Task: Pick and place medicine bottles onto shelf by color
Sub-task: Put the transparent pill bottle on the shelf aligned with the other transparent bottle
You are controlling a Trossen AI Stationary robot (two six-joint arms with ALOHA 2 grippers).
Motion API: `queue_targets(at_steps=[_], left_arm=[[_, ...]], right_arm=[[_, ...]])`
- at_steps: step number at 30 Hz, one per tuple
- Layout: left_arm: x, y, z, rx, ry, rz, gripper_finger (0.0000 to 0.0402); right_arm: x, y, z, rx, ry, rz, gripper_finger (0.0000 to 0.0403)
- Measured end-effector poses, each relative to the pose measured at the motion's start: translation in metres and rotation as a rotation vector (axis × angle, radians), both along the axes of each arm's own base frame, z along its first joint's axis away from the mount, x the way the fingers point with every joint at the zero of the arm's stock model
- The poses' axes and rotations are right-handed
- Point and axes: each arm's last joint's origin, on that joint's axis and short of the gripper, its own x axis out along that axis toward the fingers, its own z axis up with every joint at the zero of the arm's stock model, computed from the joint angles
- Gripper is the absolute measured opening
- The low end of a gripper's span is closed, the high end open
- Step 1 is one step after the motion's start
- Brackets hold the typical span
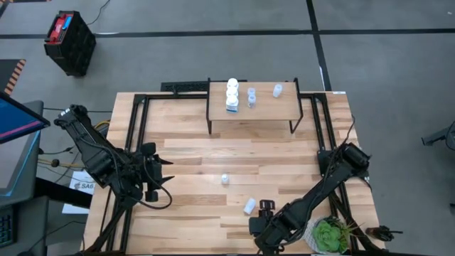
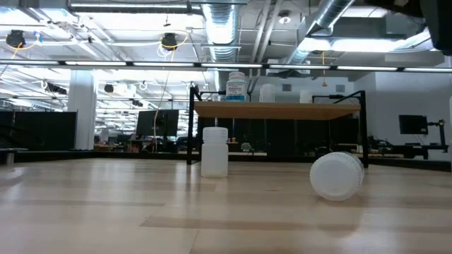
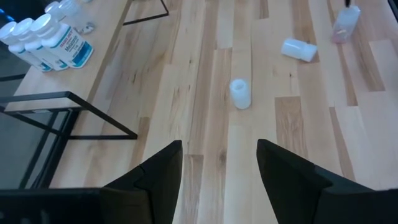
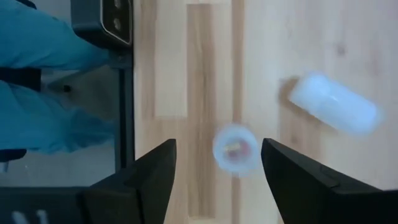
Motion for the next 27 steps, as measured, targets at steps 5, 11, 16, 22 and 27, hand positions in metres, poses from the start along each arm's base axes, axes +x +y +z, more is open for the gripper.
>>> queue_targets(at_steps=[5, 11, 16, 22, 27], left_arm=[[0.0, 0.0, 0.0, -0.001, 0.001, -0.001, 0.0194], [0.0, 0.0, 0.0, -0.006, -0.002, 0.002, 0.0194], [0.0, 0.0, 0.0, -0.006, -0.002, 0.002, 0.0194], [0.0, 0.0, 0.0, -0.003, -0.002, 0.002, 0.0194], [0.0, 0.0, 0.0, -0.003, -0.002, 0.003, 0.0194]], right_arm=[[0.003, -0.004, -0.005, -0.02, 0.017, -0.017, 0.0258], [0.003, -0.005, -0.018, -0.069, 0.07, -0.013, 0.0258], [0.006, -0.004, -0.031, -0.084, 0.104, -0.019, 0.0258], [0.01, -0.006, -0.033, -0.084, 0.103, -0.031, 0.0258], [0.012, -0.008, -0.033, -0.081, 0.101, -0.038, 0.0253]])
